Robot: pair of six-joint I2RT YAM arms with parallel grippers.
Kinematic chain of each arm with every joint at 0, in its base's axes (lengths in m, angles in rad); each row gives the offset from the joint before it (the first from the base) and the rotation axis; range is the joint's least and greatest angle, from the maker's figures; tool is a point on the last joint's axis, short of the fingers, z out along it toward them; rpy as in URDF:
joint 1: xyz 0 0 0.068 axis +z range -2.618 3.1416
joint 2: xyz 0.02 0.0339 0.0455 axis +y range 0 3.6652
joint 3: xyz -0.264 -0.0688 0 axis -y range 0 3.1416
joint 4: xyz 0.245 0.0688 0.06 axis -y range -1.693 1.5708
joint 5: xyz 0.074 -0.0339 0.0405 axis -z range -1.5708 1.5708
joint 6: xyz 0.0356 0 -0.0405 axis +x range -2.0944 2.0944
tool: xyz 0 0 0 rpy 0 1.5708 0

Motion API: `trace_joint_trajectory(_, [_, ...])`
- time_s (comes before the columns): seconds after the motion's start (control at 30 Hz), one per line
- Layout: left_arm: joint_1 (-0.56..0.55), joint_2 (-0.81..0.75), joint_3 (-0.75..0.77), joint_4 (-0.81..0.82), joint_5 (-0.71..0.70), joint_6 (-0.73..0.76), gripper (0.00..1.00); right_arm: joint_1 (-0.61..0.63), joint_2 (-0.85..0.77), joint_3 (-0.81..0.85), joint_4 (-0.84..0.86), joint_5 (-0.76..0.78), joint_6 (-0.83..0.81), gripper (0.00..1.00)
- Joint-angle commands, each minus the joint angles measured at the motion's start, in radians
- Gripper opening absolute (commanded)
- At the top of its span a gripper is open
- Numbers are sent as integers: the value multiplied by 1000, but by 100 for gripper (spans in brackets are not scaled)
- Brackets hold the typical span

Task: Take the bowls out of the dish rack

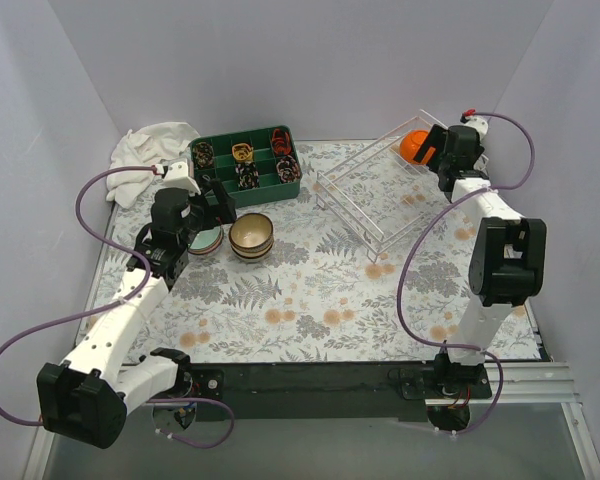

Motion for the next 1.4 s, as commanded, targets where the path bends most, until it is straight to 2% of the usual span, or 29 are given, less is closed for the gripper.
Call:
trace_joint_trajectory(0.0, [4,6,2,-8,-41,26,98,-19,82,124,33,-37,122,98])
trace_joint_trajectory(0.27, [4,29,10,-16,-47,34,98,-62,280,290,35,-33,310,99])
trace_joint_trajectory(0.43, [4,37,8,-18,-52,40,98,-63,336,293,88,13,463,99])
trace_joint_trajectory(0.67, [3,43,11,-21,-53,42,98,-63,383,281,165,47,591,99])
trace_joint_trajectory(0.93, [-4,40,10,-19,-49,45,98,-63,415,253,300,17,643,99])
trace_joint_trajectory(1.37, [-11,37,10,-19,-44,46,98,-63,463,241,297,21,746,99])
